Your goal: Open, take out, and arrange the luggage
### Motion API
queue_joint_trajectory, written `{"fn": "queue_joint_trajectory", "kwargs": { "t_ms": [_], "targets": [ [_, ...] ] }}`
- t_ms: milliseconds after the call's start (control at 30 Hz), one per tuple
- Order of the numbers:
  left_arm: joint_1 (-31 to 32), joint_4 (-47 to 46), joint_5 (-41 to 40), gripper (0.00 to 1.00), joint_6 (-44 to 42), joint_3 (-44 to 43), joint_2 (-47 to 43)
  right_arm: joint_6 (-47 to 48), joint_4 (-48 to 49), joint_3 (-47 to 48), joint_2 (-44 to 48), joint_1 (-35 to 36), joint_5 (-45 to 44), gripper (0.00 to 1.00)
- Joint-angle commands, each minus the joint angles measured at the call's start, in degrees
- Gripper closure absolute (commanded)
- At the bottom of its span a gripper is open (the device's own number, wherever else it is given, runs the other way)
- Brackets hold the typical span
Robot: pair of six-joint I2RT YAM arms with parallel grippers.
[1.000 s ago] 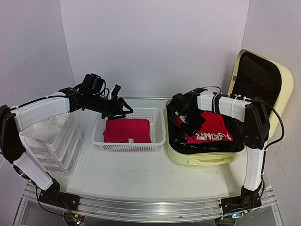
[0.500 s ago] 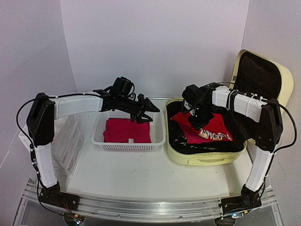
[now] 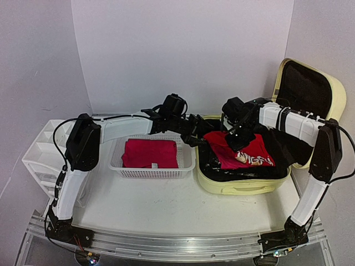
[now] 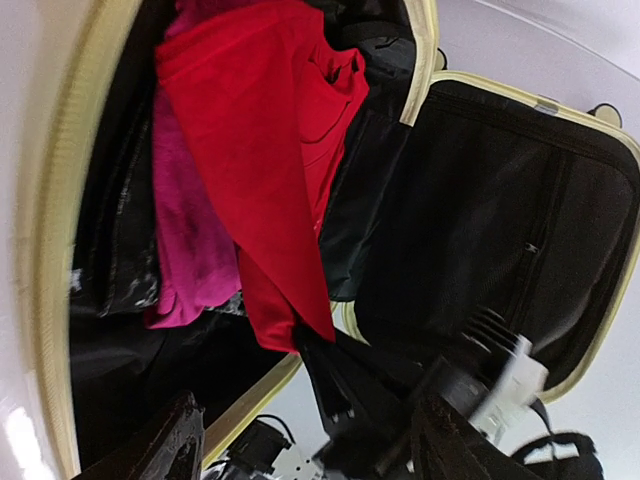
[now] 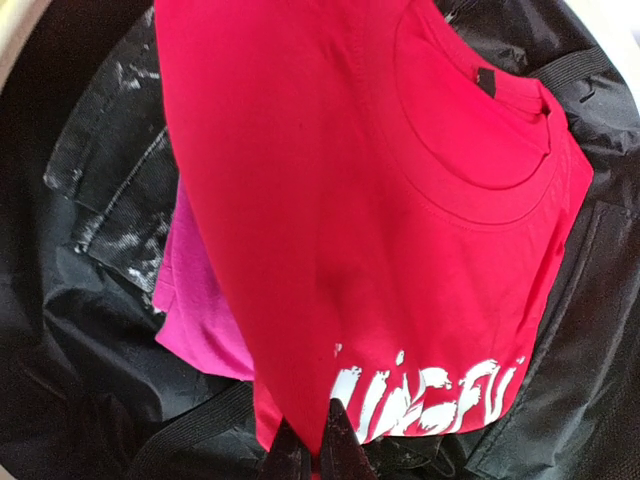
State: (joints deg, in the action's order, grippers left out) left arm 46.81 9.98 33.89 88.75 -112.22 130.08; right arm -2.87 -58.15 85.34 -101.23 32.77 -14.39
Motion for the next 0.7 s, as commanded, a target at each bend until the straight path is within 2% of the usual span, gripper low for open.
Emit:
{"fn": "queue_joint_trajectory", "kwargs": {
  "t_ms": [0, 100, 300, 433, 500, 667],
  "targets": [
    [2.52, -2.24, -3.02, 0.26, 7.33, -7.22, 4.75, 0.53, 3.13, -1.48, 4.37, -0.76, 2.12, 1.00],
    [3.85, -2.01, -6.38, 0.16, 7.46, -11.93, 8.56, 0.71, 4.01, -2.22, 5.00, -0.86, 2.81, 1.00],
    [5.98, 1.13, -12.44, 0.13, 7.55, -19.78, 14.85, 1.03, 5.01, -3.90, 6.51, -0.95, 3.51, 1.00],
    [6.51, 2.24, -13.59, 0.13, 8.89, -24.88, 19.25, 1.29, 5.74, -4.85, 7.71, -0.93, 4.11, 1.00],
    [7.18, 6.33, -15.71, 0.13, 7.64, -26.93, 19.88, 1.36, 6.02, -5.13, 8.28, -0.96, 3.98, 1.00],
    [7.95, 7.56, -20.59, 0.17, 7.54, -26.87, 21.22, 1.38, 6.87, -5.57, 9.11, -0.94, 4.78, 1.00]
  ]
}}
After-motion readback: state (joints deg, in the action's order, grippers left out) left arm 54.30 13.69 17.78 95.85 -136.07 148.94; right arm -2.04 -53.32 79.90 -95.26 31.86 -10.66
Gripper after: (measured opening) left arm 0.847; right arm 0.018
